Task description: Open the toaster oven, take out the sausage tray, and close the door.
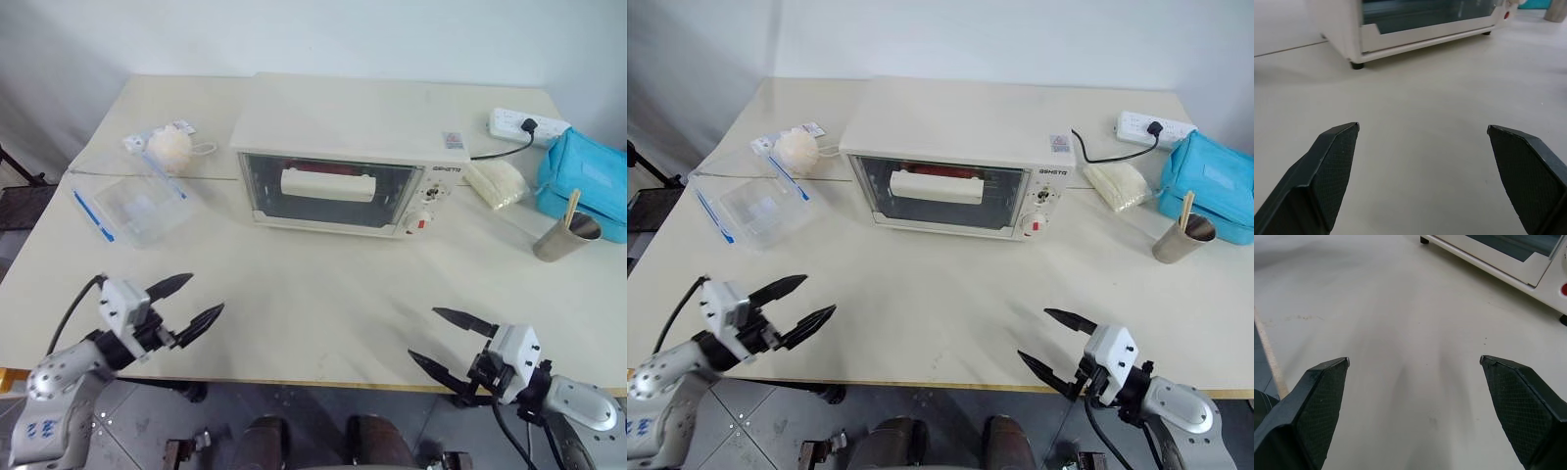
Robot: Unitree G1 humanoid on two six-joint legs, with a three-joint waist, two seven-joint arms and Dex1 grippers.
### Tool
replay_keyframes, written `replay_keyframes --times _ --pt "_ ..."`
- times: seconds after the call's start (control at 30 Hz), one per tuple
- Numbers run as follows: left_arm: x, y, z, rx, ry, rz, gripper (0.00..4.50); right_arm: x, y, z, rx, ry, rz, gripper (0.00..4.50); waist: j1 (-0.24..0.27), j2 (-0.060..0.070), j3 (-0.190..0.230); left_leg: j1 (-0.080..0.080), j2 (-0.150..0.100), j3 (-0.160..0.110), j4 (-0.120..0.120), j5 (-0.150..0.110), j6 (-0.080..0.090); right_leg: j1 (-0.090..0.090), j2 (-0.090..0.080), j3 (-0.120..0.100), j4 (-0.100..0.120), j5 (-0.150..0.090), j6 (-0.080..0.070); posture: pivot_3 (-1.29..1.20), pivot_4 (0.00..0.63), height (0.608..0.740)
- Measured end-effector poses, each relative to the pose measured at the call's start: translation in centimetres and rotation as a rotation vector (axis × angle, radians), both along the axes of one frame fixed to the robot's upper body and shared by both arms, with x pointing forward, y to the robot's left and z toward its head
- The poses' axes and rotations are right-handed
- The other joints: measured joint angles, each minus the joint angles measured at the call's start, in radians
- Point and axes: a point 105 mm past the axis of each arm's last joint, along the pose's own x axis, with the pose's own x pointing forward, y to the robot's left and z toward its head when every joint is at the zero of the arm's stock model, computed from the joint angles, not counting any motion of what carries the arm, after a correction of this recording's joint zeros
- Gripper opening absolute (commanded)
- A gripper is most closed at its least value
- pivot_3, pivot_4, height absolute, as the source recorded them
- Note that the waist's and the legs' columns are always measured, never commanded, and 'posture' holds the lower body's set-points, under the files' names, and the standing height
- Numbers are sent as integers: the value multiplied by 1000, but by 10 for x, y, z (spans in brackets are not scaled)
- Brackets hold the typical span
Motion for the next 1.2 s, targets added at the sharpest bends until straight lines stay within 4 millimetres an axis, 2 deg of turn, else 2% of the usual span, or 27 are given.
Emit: replay_keyframes --times 0.13,0.23,0.4,0.43,0.53,0.6,0.73,0.83,0.93,1.13,1.2 --pt "5 0 -1 6 2 9 4463 7 3 5 16 -14 7 4500 -7 0 0 1 2 1 0 0 0 0 1 -2 1 0 0 0 150 740" --pt "3 0 0 -42 23 -10 4463 23 12 23 83 -35 6 4500 -5 0 0 1 2 0 1 0 -1 -1 0 -2 1 0 0 0 150 740" --pt "-4 6 8 -152 77 -59 4463 38 26 39 156 -8 37 4500 0 0 0 -2 2 -3 2 0 -1 0 -1 1 1 0 0 0 150 740" --pt "-7 11 15 -177 81 -76 4463 48 34 48 182 -7 57 4500 -5 0 1 -2 2 -3 4 0 -1 -1 -2 1 0 0 0 0 150 740" --pt "-11 26 50 -176 62 -130 4463 80 63 105 256 -121 117 4500 -26 0 3 -2 4 -4 4 1 -4 -2 -1 1 2 1 -4 0 150 740" --pt "-13 31 71 -179 15 -142 4463 88 73 121 270 -134 136 4500 -24 1 3 -1 4 -7 2 1 -5 -2 -1 -2 2 0 -6 0 150 740" --pt "-19 19 64 -223 54 -188 4463 103 92 109 286 -13 162 4500 -22 3 3 -5 2 -9 0 0 -3 -5 -1 -4 7 0 -6 0 150 740" --pt "-20 8 61 -242 54 -209 4463 108 102 114 277 -8 184 4500 -26 3 3 -7 0 -8 1 -2 0 -7 -2 -5 7 1 -4 0 150 740" --pt "-20 6 62 -247 41 -206 4463 110 107 122 275 -30 208 4500 -27 2 3 -7 -1 -8 1 -3 1 -7 0 -6 7 1 -3 0 150 740" --pt "-22 3 50 -263 68 -192 4463 105 112 126 286 -69 270 4500 -26 2 3 -7 0 -5 4 -3 1 -5 0 -7 6 1 -3 0 150 740" --pt "-21 3 50 -264 65 -186 4463 101 111 121 262 -78 293 4500 -25 2 3 -7 0 -5 5 -2 2 -4 0 -6 5 1 -3 0 150 740"
